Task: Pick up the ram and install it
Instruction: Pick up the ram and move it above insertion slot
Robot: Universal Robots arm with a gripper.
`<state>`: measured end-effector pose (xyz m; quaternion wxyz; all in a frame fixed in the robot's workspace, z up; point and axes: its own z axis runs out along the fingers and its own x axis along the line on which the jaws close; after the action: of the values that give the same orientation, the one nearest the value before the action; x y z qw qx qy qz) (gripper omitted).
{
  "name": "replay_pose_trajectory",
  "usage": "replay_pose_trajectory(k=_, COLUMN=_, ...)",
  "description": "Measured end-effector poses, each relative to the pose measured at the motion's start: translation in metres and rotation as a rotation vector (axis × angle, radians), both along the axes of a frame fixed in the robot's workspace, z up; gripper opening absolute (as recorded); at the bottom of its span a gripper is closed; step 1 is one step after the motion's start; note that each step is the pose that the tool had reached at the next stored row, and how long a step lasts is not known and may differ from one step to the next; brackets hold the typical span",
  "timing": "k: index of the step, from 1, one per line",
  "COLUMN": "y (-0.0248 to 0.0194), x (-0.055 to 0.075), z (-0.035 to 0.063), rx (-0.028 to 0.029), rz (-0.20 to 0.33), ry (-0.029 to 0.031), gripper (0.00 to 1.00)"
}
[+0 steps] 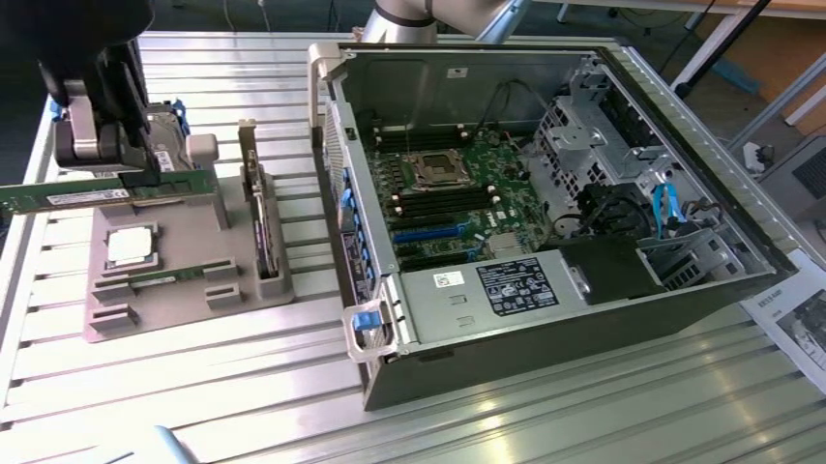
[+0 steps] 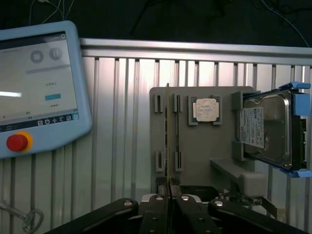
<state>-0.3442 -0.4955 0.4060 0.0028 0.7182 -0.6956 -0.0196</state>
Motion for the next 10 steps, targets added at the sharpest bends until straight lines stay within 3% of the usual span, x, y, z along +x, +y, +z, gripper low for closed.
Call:
replay_pose_trajectory(k=4, y=0.0, x=0.02, z=-0.0001, rx=0.0001, rz=0.0, ry=-0.0001, gripper=0.12)
replay_pose_trajectory(k=7, y=0.0, x=0.048, z=0.0, rx=0.0, rz=0.0, ry=0.0001, gripper=0.12)
replay_pose_trajectory(k=10, y=0.0, x=0.065, z=0.0, rx=0.0, rz=0.0, ry=0.0, gripper=0.12)
